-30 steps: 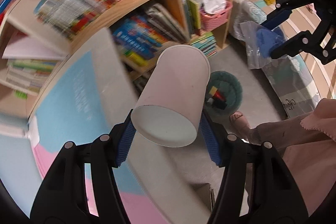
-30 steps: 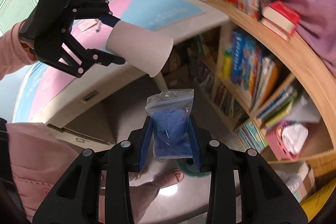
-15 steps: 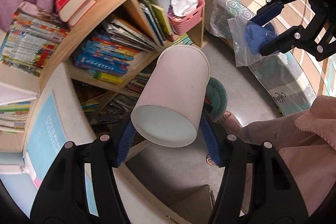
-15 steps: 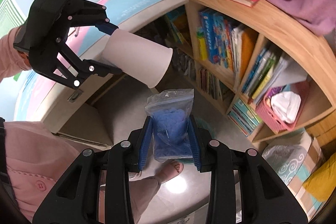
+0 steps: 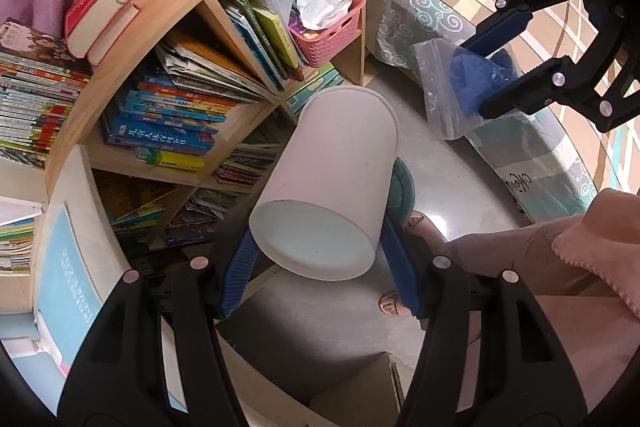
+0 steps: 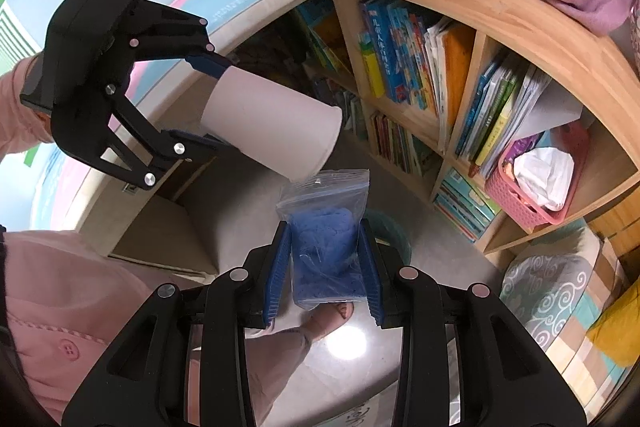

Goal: Collect trash
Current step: 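Open both tools to drop the cup and bag into the wastebasket, then move both tools back over the mat toward the white box and marker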

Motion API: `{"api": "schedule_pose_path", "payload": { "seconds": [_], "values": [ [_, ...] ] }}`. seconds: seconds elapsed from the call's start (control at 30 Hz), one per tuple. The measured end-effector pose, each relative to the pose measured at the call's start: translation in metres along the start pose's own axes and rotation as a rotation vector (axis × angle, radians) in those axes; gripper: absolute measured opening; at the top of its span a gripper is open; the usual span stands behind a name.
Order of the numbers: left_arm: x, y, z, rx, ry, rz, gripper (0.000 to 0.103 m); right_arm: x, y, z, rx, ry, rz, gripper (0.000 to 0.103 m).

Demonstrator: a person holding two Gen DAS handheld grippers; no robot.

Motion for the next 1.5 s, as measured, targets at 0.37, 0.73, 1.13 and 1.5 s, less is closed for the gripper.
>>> {"api": "schedule_pose_path", "payload": {
  "seconds": [0.37, 0.73, 1.13, 1.5],
  "values": [
    [-0.005, -0.015, 0.009, 0.027, 0.002, 0.012, 0.065, -0.001, -0.016, 0.003, 0.024, 0.013, 0.019, 0.058],
    [0.002, -0.002, 0.001, 0.020, -0.003, -0.023, 0.065, -0.006, -0.012, 0.006, 0.008, 0.012, 0.012, 0.058],
    [0.032, 0.032, -0.029, -0.046, -0.038, -0.117, 0.065, -0.042, 0.017, 0.013, -0.021, 0.003, -0.087, 0.058],
    [0.108, 0.084, -0.059, -0.151, -0.049, -0.299, 0.068, -0.100, 0.084, 0.031, -0.076, -0.020, -0.256, 0.058]
  ]
}}
Point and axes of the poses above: each gripper's, at about its wrist camera, not at the fingertips, and z roughly the way its jaws point, y to its left, x to its underside, the point moved 8 cm from there along z, roughly the way its jaws point, and after that the axes turned 11 degrees about -z, right-handed, at the moved point
